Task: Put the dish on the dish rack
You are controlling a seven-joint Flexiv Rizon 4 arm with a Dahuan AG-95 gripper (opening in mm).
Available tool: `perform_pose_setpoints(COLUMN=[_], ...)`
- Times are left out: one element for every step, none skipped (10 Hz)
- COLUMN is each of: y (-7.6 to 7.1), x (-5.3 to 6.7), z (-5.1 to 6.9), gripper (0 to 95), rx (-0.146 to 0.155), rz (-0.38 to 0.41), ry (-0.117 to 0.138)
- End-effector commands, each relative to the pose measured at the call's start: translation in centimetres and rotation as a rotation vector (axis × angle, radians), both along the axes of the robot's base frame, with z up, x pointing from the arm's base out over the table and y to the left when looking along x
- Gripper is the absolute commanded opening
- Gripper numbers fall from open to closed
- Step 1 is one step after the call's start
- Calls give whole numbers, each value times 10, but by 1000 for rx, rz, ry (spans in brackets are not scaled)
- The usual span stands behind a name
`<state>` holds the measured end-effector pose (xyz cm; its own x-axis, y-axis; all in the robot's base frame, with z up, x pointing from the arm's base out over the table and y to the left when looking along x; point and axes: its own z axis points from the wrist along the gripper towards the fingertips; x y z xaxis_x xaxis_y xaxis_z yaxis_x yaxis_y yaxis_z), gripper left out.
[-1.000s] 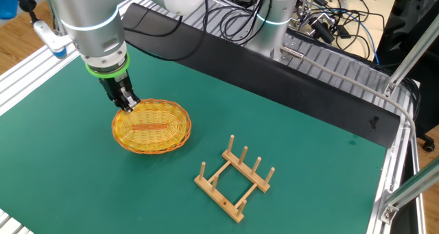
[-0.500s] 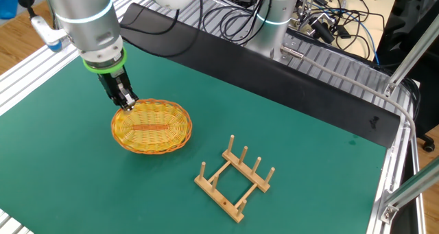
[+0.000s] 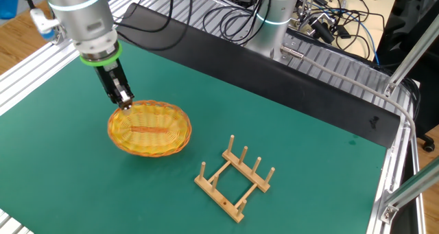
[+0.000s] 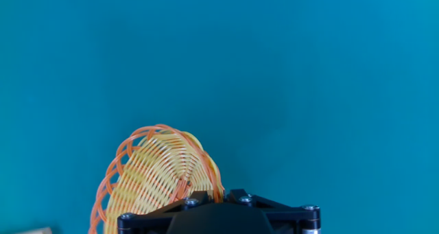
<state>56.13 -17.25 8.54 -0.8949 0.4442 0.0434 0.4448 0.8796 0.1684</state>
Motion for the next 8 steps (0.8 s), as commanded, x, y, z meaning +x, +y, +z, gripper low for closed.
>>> perform_pose_setpoints(y=[0,1,3,4,4,4,7,10], x=[-1,0,0,1,1,1,1,0], z=[1,8,19,27,35,40,44,46], gripper=[0,0,0,0,0,0,0,0], rx=[-59,-124,-184,-188,-194,-210,-230,-242], rz=[31,61,95,99,126,152,176,189], ry=[-25,-11,21,28,43,62,83,93])
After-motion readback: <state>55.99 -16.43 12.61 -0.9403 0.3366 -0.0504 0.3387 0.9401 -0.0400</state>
